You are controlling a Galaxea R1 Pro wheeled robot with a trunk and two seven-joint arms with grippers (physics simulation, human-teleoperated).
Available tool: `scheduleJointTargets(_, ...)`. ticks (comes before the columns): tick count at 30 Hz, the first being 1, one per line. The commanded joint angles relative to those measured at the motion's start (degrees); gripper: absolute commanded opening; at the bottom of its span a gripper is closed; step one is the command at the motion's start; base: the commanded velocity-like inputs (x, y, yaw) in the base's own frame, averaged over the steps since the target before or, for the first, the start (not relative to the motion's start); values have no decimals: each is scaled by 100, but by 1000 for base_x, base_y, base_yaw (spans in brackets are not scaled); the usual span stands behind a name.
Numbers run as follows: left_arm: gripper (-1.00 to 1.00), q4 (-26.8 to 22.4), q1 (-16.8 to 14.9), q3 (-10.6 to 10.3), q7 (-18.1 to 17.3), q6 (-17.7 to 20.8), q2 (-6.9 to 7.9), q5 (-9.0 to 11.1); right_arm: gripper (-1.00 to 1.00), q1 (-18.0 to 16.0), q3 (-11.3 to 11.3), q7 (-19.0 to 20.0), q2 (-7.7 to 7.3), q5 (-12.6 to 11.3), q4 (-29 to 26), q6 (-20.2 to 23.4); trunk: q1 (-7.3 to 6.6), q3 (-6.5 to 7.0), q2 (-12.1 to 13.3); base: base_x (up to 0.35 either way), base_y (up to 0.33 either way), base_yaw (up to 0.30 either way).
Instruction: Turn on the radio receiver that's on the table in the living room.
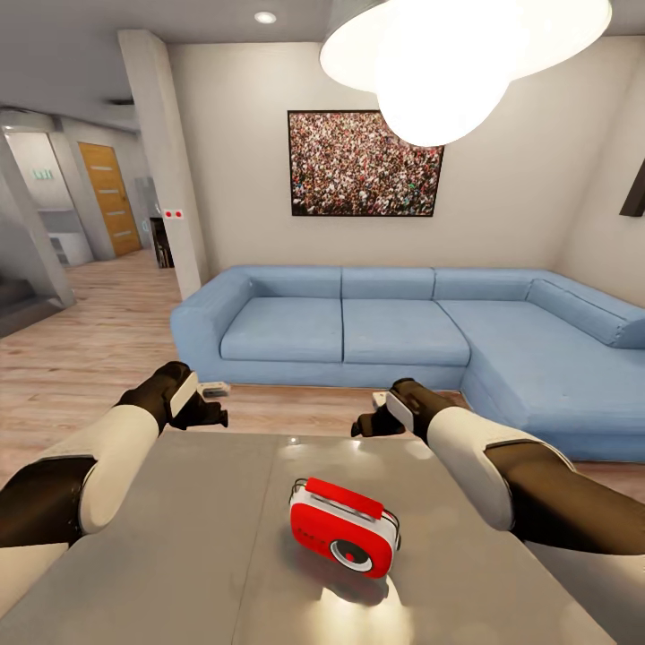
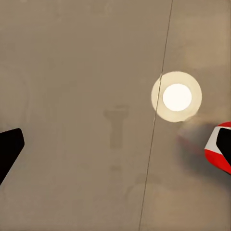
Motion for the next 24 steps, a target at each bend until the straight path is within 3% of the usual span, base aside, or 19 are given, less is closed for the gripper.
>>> scheduleJointTargets(1,100,1,1,0,0,0,0,0,100,0,0,0,3,-2,0,0,0,0,0,0,0,0)
scheduleJointTargets(14,100,-3,3,0,0,0,0,0,100,91,10,-11,150,19,1,-1,0,0,0,0,0,0)
scheduleJointTargets(24,100,1,2,0,0,0,0,0,100,294,18,-24,207,338,1,-8,0,0,0,0,0,0)
